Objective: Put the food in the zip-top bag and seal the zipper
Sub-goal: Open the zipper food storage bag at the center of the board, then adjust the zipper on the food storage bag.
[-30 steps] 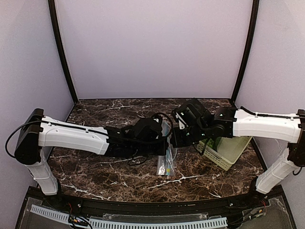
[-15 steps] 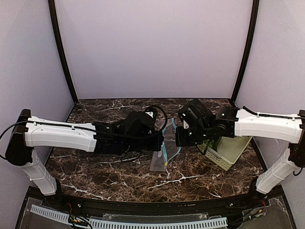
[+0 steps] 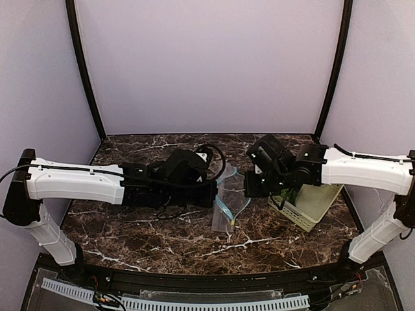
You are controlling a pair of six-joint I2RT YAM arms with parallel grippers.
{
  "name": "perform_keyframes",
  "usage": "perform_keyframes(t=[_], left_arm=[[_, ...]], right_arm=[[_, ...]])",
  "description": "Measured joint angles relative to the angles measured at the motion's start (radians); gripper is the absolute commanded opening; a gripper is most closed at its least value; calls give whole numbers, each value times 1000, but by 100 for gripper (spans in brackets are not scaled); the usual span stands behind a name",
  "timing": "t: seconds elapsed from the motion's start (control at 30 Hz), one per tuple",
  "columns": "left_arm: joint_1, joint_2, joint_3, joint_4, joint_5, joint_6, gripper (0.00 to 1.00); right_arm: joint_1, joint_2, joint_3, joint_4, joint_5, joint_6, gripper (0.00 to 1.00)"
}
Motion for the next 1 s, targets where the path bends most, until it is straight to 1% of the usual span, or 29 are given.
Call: perform_keyframes(t=[0.13, 0.17, 0.23, 0.3, 0.43, 0.53, 0.63, 0.73, 0.83, 1.0], left_arm=[[0, 3, 2, -20, 25, 7, 1], [0, 4, 2, -23, 31, 7, 1], [3, 8, 6, -28, 42, 6, 1], [5, 12, 11, -31, 48, 6, 1], [9, 18, 12, -32, 62, 5, 1], [11, 20, 12, -32, 72, 3, 1], [15, 21, 12, -31, 87, -2, 1], [15, 22, 12, -23, 99, -7, 1], [15, 22, 8, -3, 116, -12, 1], [15, 21, -18, 29, 140, -13, 1]], right_arm=[[-2, -20, -1, 7, -34, -44, 34], [-2, -30, -2, 10, -47, -49, 39], [-1, -64, -8, 19, -84, -78, 45], [-1, -109, -22, 33, -124, -96, 49], [6, -220, -68, 63, -203, -116, 51], [28, -293, -98, 102, -257, -115, 54], [76, -324, -113, 145, -286, -109, 57], [119, -318, -113, 183, -290, -103, 57], [133, -288, -117, 235, -295, -94, 54], [120, -222, -122, 279, -293, -77, 45]])
